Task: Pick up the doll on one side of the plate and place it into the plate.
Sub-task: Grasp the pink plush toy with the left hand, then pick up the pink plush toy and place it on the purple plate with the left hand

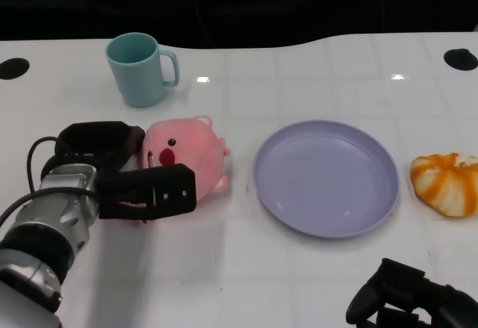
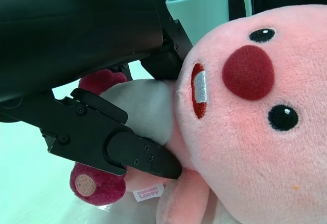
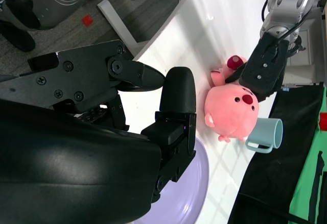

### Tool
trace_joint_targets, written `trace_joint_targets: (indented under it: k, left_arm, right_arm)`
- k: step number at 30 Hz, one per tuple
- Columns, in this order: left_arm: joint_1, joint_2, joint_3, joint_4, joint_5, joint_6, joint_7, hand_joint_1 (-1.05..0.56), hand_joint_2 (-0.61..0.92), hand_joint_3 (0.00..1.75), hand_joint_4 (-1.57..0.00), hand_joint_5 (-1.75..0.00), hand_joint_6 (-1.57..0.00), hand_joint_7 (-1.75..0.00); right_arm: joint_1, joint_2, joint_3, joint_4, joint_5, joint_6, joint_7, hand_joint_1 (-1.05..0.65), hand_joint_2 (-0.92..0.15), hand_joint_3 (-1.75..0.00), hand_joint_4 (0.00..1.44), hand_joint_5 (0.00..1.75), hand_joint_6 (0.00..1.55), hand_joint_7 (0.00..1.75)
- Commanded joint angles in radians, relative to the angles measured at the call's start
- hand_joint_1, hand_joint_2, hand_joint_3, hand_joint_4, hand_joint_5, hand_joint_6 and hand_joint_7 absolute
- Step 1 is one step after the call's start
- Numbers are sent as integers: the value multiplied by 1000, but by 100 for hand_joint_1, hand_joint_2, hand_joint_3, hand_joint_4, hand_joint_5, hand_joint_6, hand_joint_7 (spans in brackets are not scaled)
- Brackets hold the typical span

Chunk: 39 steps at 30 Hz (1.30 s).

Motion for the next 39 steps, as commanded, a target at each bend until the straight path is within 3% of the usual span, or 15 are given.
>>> trace_joint_targets:
  k: [1,5,17,23,26,27,29,37,39]
  left_arm:
    - [56,3,-1,12,-12,-36,29,-24,92,36,-76,-173,-61,-160]
    - [68,14,20,-8,-33,-84,84,-25,92,32,-80,-175,-56,-174]
    - [124,77,75,-160,-81,-116,63,-20,86,33,-81,-175,-60,-175]
    - [173,103,116,-331,-102,-79,-5,-17,86,35,-82,-175,-63,-175]
    - [203,109,139,-430,-112,-60,-26,-16,79,47,-84,-175,-65,-175]
    - [212,110,145,-458,-115,-58,-28,-16,70,65,-85,-175,-67,-175]
    - [226,111,157,-530,-110,-26,-47,-16,63,79,-87,-175,-69,-175]
    - [248,106,185,-684,-112,22,-106,-18,68,64,-87,-175,-66,-175]
    - [244,94,191,-711,-120,27,-122,-16,62,77,-88,-175,-67,-175]
  right_arm:
    - [-6,-12,-17,10,2,-13,3,-31,-92,-48,68,175,52,161]
    - [-18,-8,-15,26,0,-19,5,-30,-92,-48,67,175,52,161]
    - [-33,0,-1,26,-10,-11,-6,-28,-92,-50,66,175,51,160]
    - [-35,0,1,23,-16,-10,-10,-27,-92,-50,66,175,51,161]
    - [-40,2,2,27,-14,-11,-10,-27,-92,-50,66,175,51,161]
    - [-41,3,1,30,-11,-13,-9,-26,-92,-51,66,175,51,161]
    - [-43,6,2,38,-5,-18,-5,-25,-92,-51,67,175,51,162]
    - [-39,2,8,30,-19,-8,-9,-26,-92,-50,65,175,50,162]
    - [-41,2,8,31,-18,-6,-8,-26,-92,-50,65,175,50,162]
